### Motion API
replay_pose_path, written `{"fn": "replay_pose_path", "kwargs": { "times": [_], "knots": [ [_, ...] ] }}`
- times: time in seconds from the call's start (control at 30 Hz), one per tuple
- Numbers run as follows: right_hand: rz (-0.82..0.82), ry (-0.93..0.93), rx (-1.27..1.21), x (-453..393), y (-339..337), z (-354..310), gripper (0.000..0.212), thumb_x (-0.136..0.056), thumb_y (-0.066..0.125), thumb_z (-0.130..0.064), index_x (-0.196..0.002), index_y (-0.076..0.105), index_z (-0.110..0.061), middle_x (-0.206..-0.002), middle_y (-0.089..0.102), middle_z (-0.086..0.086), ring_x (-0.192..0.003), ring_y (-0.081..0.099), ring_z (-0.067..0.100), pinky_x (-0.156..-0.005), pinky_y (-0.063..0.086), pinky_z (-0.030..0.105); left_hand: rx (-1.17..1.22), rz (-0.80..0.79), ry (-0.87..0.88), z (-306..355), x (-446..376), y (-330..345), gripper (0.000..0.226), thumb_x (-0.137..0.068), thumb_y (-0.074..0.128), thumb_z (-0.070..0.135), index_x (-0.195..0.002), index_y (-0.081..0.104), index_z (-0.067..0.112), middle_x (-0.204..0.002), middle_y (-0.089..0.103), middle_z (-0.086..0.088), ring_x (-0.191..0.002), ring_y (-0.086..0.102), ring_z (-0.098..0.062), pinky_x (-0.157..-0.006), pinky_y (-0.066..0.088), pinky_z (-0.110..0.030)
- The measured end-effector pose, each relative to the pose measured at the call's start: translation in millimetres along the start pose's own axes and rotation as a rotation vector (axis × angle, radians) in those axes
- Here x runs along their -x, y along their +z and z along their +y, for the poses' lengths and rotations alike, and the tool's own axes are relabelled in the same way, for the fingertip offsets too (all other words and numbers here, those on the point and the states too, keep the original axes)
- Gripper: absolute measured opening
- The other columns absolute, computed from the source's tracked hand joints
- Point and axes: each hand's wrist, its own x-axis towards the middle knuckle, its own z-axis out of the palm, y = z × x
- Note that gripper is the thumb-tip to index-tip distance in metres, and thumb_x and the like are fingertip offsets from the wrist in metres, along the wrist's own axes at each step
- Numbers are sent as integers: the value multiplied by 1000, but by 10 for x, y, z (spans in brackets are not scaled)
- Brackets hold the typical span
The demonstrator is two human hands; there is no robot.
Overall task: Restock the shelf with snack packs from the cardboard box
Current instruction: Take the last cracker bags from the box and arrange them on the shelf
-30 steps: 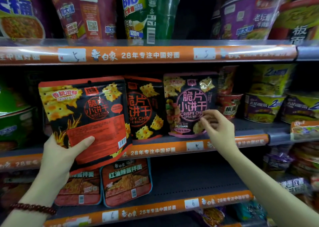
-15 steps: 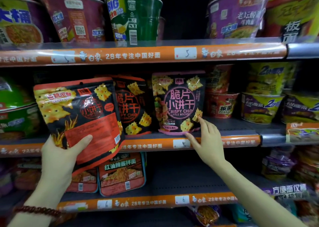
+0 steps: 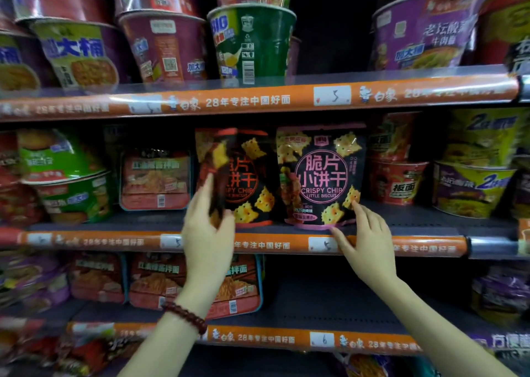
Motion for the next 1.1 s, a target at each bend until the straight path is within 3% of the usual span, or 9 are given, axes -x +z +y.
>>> {"fn": "replay_pose_path", "kwargs": {
  "times": [0.1, 0.4, 0.47, 0.5, 0.57, 0.63, 0.83, 0.93, 1.1],
  "knots": [
    [-7, 1, -2, 8, -18, 7, 72, -84, 60, -48, -139, 44, -4, -135, 53, 14, -127, 46, 31, -106, 36, 42, -153, -131, 61, 148, 54, 204, 64, -89, 63, 18, -145, 37, 33, -153, 32, 4, -144, 24, -14, -116, 29, -42],
    [5, -20, -10, -12, 3, 54, 72, -87, 54, -55, -140, 43, -8, -136, 52, 10, -127, 45, 27, -106, 36, 39, -88, -68, 39, 5, 4, 284, 45, -96, 46, 35, -141, 40, 37, -153, 35, -1, -145, 24, -23, -114, 27, -53],
    [10, -23, -12, -14, 13, 61, 74, -87, 50, -59, -140, 44, -7, -136, 53, 10, -126, 46, 27, -106, 36, 39, -56, -28, 62, 6, -2, 188, 43, -97, 40, 41, -140, 38, 44, -135, 56, -9, -124, 52, -32, -97, 47, -55],
    [11, -22, -11, -12, 17, 65, 75, -87, 48, -61, -140, 44, -7, -136, 53, 10, -126, 46, 27, -106, 36, 39, -29, 13, 86, 34, -5, 114, 40, -99, 38, 38, -138, 41, 41, -113, 65, -9, -98, 67, -21, -80, 58, -39],
    [23, -22, -7, -6, 28, 61, 77, -85, 43, -63, -139, 44, -7, -135, 53, 10, -126, 46, 28, -105, 37, 39, -5, 91, 111, 61, -44, -59, 32, -101, 38, 28, -129, 51, 27, -75, 58, 1, -52, 51, 0, -48, 42, -10],
    [39, -22, -13, 1, 39, 54, 78, -84, 39, -62, -138, 45, -7, -134, 54, 11, -125, 48, 29, -104, 38, 40, 52, 129, 72, 28, -143, -210, 26, -101, 37, 28, -116, 57, 20, -70, 51, 5, -53, 44, 0, -54, 37, -11],
    [38, -13, -21, 6, 35, 38, 74, -83, 49, -55, -139, 45, -8, -135, 54, 11, -125, 47, 29, -104, 38, 42, 191, -99, -91, -264, -447, -362, 16, -94, 51, 37, -103, 59, 47, -104, 62, 14, -94, 57, 2, -93, 44, -32],
    [34, -11, -23, 5, 29, 38, 76, -83, 46, -59, -140, 44, -8, -135, 53, 11, -126, 46, 29, -105, 37, 42, 92, -162, -114, -341, -494, -350, 52, -71, 76, 33, -118, 55, 25, -107, 64, 13, -100, 59, -5, -91, 43, -31],
    [33, -19, -12, -4, 44, 39, 79, -83, 37, -63, -140, 44, -9, -136, 53, 10, -126, 47, 28, -105, 38, 42, 59, -302, -124, -389, -608, -295, 36, -69, 82, 14, -89, 58, 33, -90, 64, 18, -83, 60, 5, -77, 47, -24]
  ]
}}
